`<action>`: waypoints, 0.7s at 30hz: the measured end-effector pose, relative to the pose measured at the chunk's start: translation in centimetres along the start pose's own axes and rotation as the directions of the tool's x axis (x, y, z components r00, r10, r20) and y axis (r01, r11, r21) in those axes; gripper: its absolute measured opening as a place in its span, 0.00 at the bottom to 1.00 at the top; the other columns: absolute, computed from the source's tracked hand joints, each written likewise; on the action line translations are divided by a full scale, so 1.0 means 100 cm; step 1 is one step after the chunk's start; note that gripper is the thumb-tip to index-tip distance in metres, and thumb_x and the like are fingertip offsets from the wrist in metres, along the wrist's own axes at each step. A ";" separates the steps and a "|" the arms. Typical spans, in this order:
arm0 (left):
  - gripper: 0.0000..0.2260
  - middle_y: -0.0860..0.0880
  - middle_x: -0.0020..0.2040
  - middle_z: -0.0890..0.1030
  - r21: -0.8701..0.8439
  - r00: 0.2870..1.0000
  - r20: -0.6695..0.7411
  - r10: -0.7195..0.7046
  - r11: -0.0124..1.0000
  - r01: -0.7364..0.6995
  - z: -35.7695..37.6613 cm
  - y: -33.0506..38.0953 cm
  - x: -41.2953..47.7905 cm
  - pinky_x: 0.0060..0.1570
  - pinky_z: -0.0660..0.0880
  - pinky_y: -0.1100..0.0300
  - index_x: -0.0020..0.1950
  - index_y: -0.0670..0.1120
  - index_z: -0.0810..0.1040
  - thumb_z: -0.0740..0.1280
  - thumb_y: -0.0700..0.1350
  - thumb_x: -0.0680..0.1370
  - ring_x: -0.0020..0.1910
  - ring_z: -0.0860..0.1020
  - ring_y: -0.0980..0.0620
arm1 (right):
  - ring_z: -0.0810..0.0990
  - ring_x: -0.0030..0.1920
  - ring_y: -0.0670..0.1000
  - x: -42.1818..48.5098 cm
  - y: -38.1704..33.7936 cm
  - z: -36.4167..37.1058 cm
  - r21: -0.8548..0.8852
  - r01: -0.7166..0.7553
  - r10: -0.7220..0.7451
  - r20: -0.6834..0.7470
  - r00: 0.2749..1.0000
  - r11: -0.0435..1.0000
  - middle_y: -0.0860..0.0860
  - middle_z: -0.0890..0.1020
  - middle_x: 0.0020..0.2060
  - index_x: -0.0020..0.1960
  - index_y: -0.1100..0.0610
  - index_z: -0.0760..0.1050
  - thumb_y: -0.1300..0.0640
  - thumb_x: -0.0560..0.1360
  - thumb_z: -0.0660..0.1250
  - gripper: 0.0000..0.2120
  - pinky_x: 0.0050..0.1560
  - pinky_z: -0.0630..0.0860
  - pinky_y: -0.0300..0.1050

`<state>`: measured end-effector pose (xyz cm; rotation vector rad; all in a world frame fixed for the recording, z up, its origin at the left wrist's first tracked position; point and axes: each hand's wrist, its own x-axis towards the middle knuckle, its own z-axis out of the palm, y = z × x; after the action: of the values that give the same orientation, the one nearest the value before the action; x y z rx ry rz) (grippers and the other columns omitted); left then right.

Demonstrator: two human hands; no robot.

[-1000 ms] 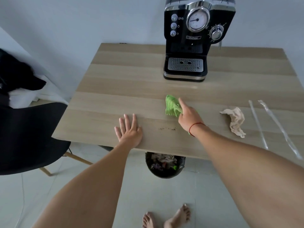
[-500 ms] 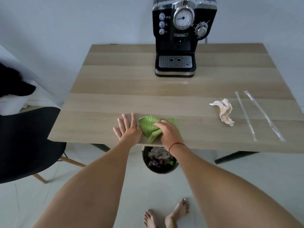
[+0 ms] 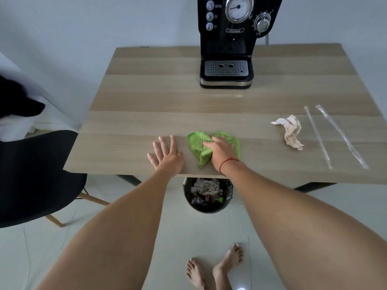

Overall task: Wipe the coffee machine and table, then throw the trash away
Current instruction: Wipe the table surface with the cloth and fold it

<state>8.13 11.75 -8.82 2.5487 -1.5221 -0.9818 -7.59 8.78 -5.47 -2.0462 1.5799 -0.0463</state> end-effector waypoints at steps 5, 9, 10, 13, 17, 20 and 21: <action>0.25 0.52 0.77 0.32 0.048 0.999 0.022 0.042 0.998 -0.043 -0.002 -0.007 -0.009 0.72 0.31 0.46 0.77 0.59 0.37 0.43 0.53 0.83 0.76 0.31 0.50 | 0.51 0.77 0.57 -0.025 -0.006 0.013 -0.013 0.046 -0.046 0.012 0.999 0.999 0.55 0.62 0.74 0.69 0.54 0.69 0.73 0.75 0.55 0.27 0.75 0.48 0.62; 0.24 0.52 0.77 0.30 0.064 0.997 0.052 0.050 0.997 -0.053 0.001 -0.010 -0.018 0.72 0.30 0.46 0.77 0.60 0.35 0.42 0.54 0.83 0.75 0.30 0.50 | 0.61 0.73 0.56 -0.037 -0.004 0.011 0.064 0.065 -0.064 -0.014 0.998 0.996 0.56 0.67 0.71 0.67 0.57 0.72 0.73 0.75 0.55 0.24 0.74 0.58 0.50; 0.24 0.52 0.76 0.30 0.066 0.997 0.058 0.051 0.996 -0.055 0.001 -0.011 -0.019 0.72 0.30 0.46 0.77 0.60 0.35 0.42 0.54 0.83 0.75 0.30 0.50 | 0.63 0.72 0.56 -0.036 -0.004 0.008 0.099 0.056 -0.054 -0.026 0.998 0.994 0.56 0.67 0.71 0.67 0.57 0.72 0.75 0.75 0.54 0.26 0.72 0.60 0.48; 0.25 0.52 0.77 0.30 0.067 0.996 0.069 0.053 0.996 -0.058 0.001 -0.012 -0.020 0.72 0.30 0.46 0.77 0.60 0.35 0.43 0.53 0.83 0.75 0.30 0.50 | 0.60 0.74 0.55 -0.021 0.000 -0.002 0.199 -0.002 0.029 -0.130 0.991 0.980 0.55 0.63 0.74 0.69 0.56 0.70 0.76 0.74 0.52 0.29 0.74 0.57 0.47; 0.25 0.52 0.76 0.29 0.068 0.996 0.078 0.048 0.996 -0.053 0.001 -0.012 -0.019 0.72 0.30 0.46 0.77 0.59 0.34 0.42 0.52 0.82 0.74 0.29 0.49 | 0.51 0.77 0.56 0.006 0.011 -0.007 0.249 -0.066 0.113 -0.178 0.977 0.966 0.52 0.55 0.77 0.71 0.53 0.67 0.79 0.72 0.52 0.34 0.75 0.54 0.49; 0.25 0.52 0.76 0.29 0.065 0.996 0.080 0.048 0.996 -0.053 0.001 -0.012 -0.017 0.72 0.29 0.46 0.76 0.60 0.35 0.42 0.52 0.83 0.74 0.28 0.49 | 0.48 0.77 0.60 0.007 0.007 0.004 0.133 -0.059 0.066 -0.051 0.997 0.989 0.48 0.55 0.77 0.71 0.48 0.67 0.79 0.70 0.52 0.37 0.75 0.53 0.62; 0.25 0.52 0.76 0.29 0.064 0.996 0.080 0.050 0.996 -0.055 0.001 -0.012 -0.017 0.72 0.29 0.46 0.76 0.60 0.35 0.43 0.52 0.83 0.74 0.28 0.49 | 0.46 0.77 0.61 0.004 0.003 0.009 0.067 -0.044 0.045 -0.007 0.999 0.997 0.47 0.56 0.77 0.70 0.48 0.67 0.79 0.71 0.52 0.37 0.74 0.49 0.66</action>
<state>8.43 13.76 -8.46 2.5276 -1.6601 -1.0547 -7.44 8.70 -6.45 -1.9614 1.6070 -0.0905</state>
